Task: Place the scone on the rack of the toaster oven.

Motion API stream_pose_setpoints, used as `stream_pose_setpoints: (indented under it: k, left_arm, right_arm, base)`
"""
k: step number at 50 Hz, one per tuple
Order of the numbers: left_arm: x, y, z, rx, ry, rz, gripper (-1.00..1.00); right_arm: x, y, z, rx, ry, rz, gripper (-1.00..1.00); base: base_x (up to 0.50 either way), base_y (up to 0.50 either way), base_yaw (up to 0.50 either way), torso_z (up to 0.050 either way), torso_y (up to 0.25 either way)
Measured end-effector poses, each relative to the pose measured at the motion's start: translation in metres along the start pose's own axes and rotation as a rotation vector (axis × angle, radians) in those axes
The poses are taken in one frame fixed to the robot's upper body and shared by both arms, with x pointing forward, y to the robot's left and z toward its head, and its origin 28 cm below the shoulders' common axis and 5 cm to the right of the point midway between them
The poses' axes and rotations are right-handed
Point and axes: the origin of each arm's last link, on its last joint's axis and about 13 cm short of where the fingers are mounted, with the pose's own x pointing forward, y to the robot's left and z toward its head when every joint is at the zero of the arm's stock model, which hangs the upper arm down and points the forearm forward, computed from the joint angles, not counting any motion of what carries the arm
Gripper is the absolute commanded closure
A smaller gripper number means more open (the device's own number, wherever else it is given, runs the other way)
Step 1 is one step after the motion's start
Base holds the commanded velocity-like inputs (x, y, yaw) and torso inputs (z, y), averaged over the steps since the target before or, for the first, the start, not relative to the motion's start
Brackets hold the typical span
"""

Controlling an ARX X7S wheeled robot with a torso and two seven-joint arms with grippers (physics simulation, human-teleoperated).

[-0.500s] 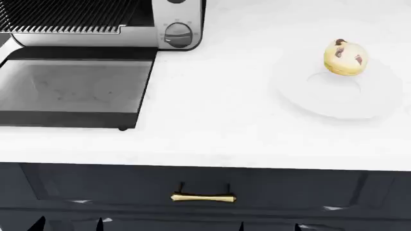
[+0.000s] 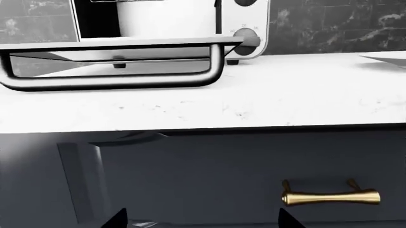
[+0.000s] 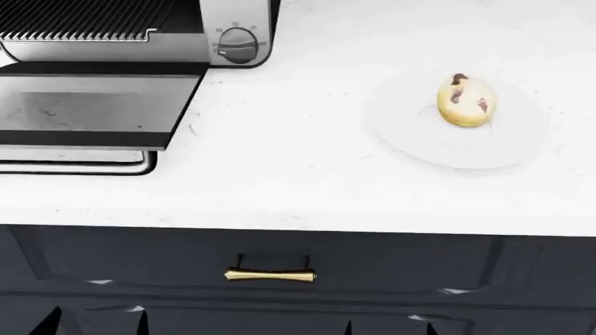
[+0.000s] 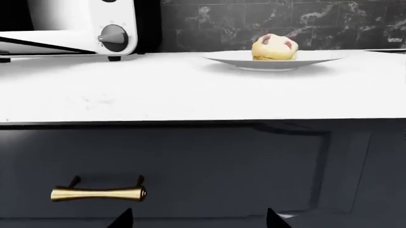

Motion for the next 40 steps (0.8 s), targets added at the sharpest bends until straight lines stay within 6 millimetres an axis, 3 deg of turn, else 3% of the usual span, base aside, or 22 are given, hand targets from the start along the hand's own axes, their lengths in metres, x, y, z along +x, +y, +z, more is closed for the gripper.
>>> stream_pose_setpoints:
  k: [40]
  left_arm:
    - [-0.002,0.0,0.01,-0.009,-0.008,-0.003,-1.0]
  right_arm:
    - [-0.006,-0.005,0.017,-0.036,-0.012,-0.014,-1.0]
  base:
    - [0.0,-0.45,0.0,0.0,0.0]
